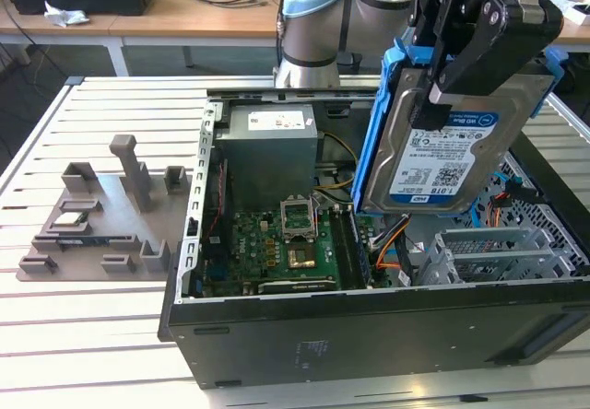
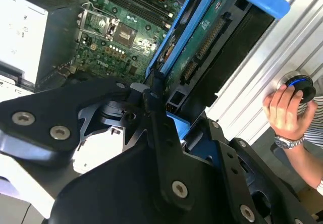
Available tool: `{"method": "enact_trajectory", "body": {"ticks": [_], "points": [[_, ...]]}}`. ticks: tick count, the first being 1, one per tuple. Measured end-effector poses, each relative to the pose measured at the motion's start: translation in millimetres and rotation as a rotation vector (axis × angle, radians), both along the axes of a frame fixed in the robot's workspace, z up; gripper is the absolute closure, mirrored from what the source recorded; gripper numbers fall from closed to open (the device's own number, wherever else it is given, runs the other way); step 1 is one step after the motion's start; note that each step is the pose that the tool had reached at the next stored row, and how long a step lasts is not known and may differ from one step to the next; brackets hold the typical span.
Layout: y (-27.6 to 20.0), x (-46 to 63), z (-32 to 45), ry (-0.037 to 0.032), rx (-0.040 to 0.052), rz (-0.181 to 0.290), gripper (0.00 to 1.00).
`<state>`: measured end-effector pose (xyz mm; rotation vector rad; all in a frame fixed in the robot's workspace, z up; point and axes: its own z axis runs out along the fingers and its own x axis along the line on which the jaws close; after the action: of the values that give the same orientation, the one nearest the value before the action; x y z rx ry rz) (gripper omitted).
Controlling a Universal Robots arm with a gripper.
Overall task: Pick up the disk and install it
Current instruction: 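Pick up the disk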
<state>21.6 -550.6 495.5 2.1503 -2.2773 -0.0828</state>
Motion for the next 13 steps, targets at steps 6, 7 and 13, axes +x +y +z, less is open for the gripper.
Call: {"method": "enact_trajectory", "body": {"ticks": [6, 7, 13], "points": [[-19.8, 0.1, -0.3, 0.0000, -0.0001, 0.000, 0.63], [-22.0, 0.1, -0.4, 0.0000, 0.0000, 0.000, 0.63], [-30.2, 2.8, -0.6, 0.0000, 0.0113, 0.000, 0.63]]}}
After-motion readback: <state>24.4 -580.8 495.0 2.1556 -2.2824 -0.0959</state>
